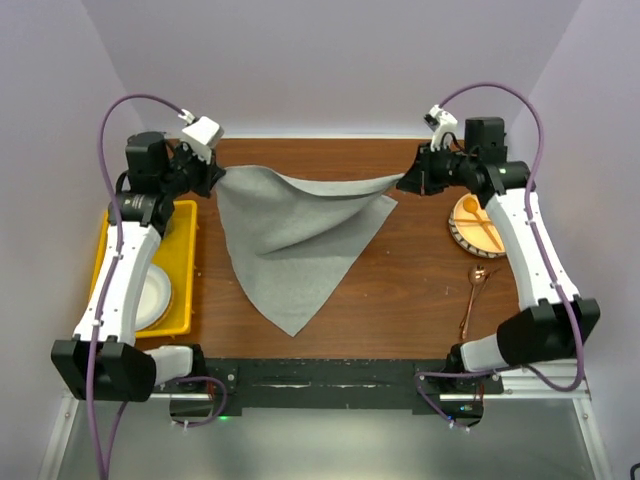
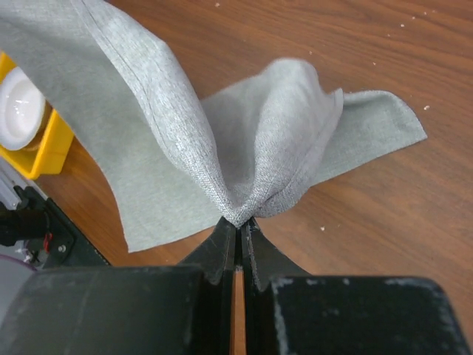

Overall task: Fold the napkin into a case and place the utensils inside
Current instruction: Pick up the crumpled napkin from the center of the board, then flatten out the crumpled napkin at the center of the board.

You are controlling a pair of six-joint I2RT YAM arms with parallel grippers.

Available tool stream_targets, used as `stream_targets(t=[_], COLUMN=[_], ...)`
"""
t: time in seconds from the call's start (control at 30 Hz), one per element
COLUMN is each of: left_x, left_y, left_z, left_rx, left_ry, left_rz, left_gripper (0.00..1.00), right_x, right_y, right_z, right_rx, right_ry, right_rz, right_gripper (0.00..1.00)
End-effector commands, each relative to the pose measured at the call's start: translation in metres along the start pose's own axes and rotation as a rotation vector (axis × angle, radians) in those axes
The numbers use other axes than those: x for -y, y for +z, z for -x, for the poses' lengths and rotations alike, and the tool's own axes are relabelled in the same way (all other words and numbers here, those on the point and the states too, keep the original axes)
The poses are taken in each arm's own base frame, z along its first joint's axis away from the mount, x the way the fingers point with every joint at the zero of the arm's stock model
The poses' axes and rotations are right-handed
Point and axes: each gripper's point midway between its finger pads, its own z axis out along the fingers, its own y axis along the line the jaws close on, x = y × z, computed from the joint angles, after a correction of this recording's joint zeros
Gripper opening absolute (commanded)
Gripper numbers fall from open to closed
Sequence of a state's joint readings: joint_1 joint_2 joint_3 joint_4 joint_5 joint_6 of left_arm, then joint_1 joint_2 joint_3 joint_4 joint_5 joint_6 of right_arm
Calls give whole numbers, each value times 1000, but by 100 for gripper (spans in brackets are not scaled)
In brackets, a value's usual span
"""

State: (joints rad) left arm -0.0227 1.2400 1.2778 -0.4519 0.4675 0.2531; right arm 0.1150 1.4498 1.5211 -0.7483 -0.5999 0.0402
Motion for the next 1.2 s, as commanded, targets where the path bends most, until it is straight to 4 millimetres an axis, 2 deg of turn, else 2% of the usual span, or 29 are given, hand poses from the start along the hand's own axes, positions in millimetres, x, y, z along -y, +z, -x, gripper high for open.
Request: stream_targets(t=[0.0,0.1,0.13,0.17,0.2,0.23,0.27,0.3,0.33,0.37,0.43,0.47,0.5,0.57,0.6,0.7,0.73,0.8,0.83,0.87,0.9,0.93,0.97,1.0,1.03,1.07,1.1,1.13,1.17], left_x=[-13,-24,-26,-31,-37,-42,-52,-68,-75,-87,-90,-87,-82,-78,-79,-72,-83,-63,-60,-50,-40,-38,-29,-22,-14,-3,9,20,30], left_y=[-5,14,21,39,48,56,52,79,84,92,74,71,55,30,17,-12,-11,-29,-13,-17,-6,16,12,22,37,37,42,46,45], left_z=[17,46,55,62,81,94,137,138,155,181,242,253,275,297,308,321,306,301,278,270,248,208,195,164,120,100,64,24,4], left_rx=[22,126,159,180,246,273,358,360,403,462,651,697,794,885,933,985,958,965,904,884,812,722,700,619,529,499,407,323,306], left_ry=[12,12,14,19,27,23,52,0,-8,-1,22,42,71,103,121,173,163,237,230,281,294,267,369,372,370,475,427,383,462], left_rz=[65,60,44,19,5,3,18,22,23,23,12,-4,-21,-5,12,30,48,-5,-33,-54,-120,-146,-154,-192,-238,-285,-354,-411,-456], left_gripper=[0,0,0,0,0,0,0,0,0,0,0,0,0,0,0,0,0,0,0,0,0,0,0,0,0,0,0,0,0], right_x=[-13,-5,12,11,17,36,27,29,33,31,31,18,16,12,-9,-32,-37,-43,-46,-31,-26,-28,-7,5,23,35,44,61,64], right_y=[-22,-20,-6,-9,-6,19,6,6,10,4,-9,-32,-48,-65,-100,-134,-138,-146,-140,-119,-107,-99,-64,-48,-19,-6,4,20,24], right_z=[28,74,84,115,130,136,175,191,205,239,272,301,314,331,338,341,339,330,324,308,297,283,249,228,179,152,126,73,47], right_rx=[107,218,220,286,309,287,375,402,426,508,615,736,805,928,1015,1104,1103,1087,1058,984,935,878,737,657,500,417,338,205,143], right_ry=[-17,-19,3,-33,-43,-22,-64,-76,-81,-120,-139,-186,-185,-214,-238,-285,-297,-331,-358,-342,-339,-378,-351,-365,-307,-301,-306,-240,-235], right_rz=[-25,-74,-116,-122,-141,-155,-154,-158,-162,-167,-179,-169,-183,-183,-179,-159,-154,-159,-144,-155,-154,-133,-131,-144,-133,-144,-154,-167,-161], right_gripper=[0,0,0,0,0,0,0,0,0,0,0,0,0,0,0,0,0,0,0,0,0,0,0,0,0,0,0,0,0])
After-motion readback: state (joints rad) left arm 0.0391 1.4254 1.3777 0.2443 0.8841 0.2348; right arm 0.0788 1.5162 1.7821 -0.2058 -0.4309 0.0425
